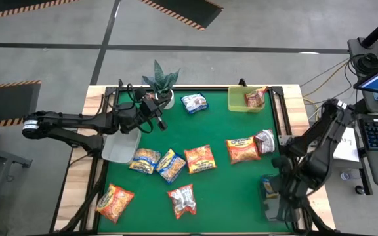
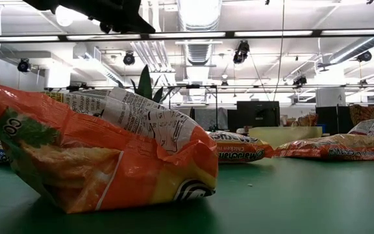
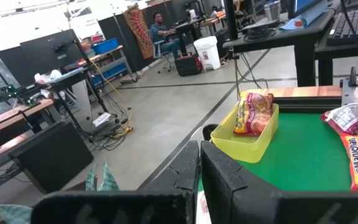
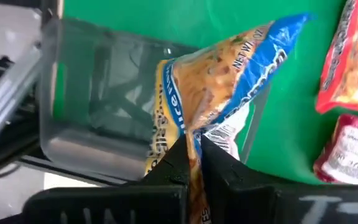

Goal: Sort Maruchan noodles
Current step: Put the blue noodle pack into the black bin

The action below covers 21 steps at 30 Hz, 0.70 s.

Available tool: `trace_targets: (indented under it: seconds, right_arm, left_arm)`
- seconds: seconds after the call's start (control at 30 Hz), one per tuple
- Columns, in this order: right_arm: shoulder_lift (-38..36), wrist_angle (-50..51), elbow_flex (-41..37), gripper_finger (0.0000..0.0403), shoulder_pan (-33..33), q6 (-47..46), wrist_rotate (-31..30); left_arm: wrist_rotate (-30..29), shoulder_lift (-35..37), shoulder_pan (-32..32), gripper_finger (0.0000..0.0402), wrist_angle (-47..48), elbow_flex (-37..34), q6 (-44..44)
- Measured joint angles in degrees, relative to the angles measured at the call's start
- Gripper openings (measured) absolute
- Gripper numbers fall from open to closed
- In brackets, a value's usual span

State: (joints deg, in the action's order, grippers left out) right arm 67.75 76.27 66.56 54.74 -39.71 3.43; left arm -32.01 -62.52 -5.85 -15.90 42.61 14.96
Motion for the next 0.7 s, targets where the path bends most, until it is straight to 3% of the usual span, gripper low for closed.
trace_targets:
  seconds: [0.47,0.7]
  right_arm:
    - [7.18,0.63,-5.37,0.0009,1.40,0.80,-1.17]
    - [7.80,-0.15,-5.37,0.0009,1.40,-0.56,-7.77]
  left_arm:
    - [0.02,0.00,0.00,0.0000,-0.66,0.00,0.00]
    - [0.02,-0.12,0.00,0.0000,-0.85,0.00,0.00]
